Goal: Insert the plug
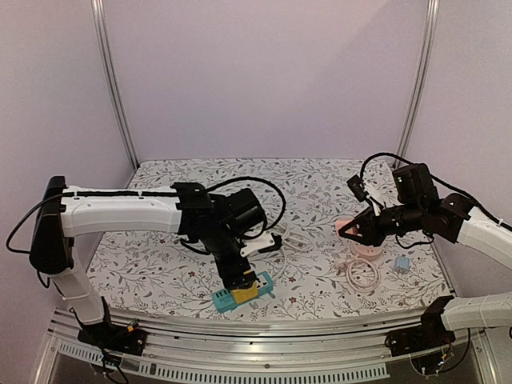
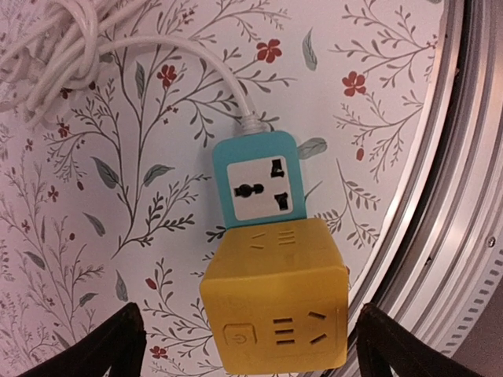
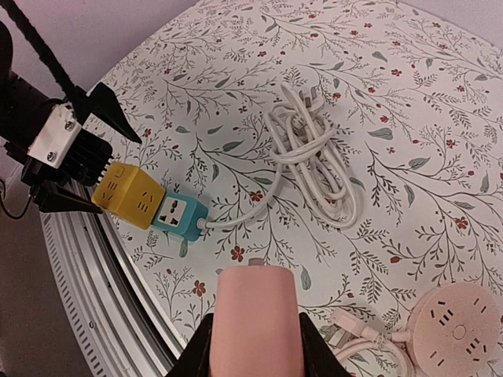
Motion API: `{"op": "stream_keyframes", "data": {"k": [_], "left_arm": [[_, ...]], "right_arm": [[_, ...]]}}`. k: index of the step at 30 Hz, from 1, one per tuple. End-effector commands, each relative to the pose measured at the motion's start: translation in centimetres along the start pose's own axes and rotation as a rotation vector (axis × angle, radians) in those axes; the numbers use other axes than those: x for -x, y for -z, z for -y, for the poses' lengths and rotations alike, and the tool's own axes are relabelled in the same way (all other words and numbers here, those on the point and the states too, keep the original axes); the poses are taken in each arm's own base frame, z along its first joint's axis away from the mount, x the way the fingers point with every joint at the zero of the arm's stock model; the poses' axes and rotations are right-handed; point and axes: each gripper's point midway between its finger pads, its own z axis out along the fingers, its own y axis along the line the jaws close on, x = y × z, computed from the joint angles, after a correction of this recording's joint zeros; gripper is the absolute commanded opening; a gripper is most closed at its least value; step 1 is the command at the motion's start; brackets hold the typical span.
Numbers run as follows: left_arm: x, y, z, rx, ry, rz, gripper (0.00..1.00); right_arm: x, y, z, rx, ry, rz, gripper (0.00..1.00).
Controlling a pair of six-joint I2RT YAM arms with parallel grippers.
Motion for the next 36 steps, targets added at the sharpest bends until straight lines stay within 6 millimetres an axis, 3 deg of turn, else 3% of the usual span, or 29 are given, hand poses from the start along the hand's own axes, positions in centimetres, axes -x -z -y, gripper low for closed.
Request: {"op": "stream_keyframes", "data": {"k": [1, 5, 9, 19, 28, 36], "left_arm": [[-1.3, -0.8, 0.6, -0.002, -0.009, -0.053, 0.93], [-1.8, -1.3, 1.0, -0.022, -0.021, -0.069, 0.91], [-2.4, -2.0, 1.6, -0.053, -0.047, -0.091, 0.82], [-1.8, -0.9, 1.6, -0.058, -0.166, -0.06, 0.47], [0.4, 1.1, 1.7, -0.062, -0.358, 0.016, 0.41], [0.5, 1.6, 3.5, -0.173, -0.572, 0.02, 0.41]], "right_arm": [[-0.1, 0.3, -0.3, 0.01, 0.012, 0.004, 0.0], [0.1, 0.5, -0.4, 0.013, 0.015, 0.009, 0.0], [0.3, 0.5, -0.5, 0.016, 0.019, 0.006, 0.0], [0.9, 1.0, -0.7, 0.017, 0.047, 0.003, 0.0], [0.8, 1.5, -1.2, 0.032, 0.083, -0.016, 0.0], [0.7, 2.3, -2.3, 0.076, 0.135, -0.021, 0.0]]}}
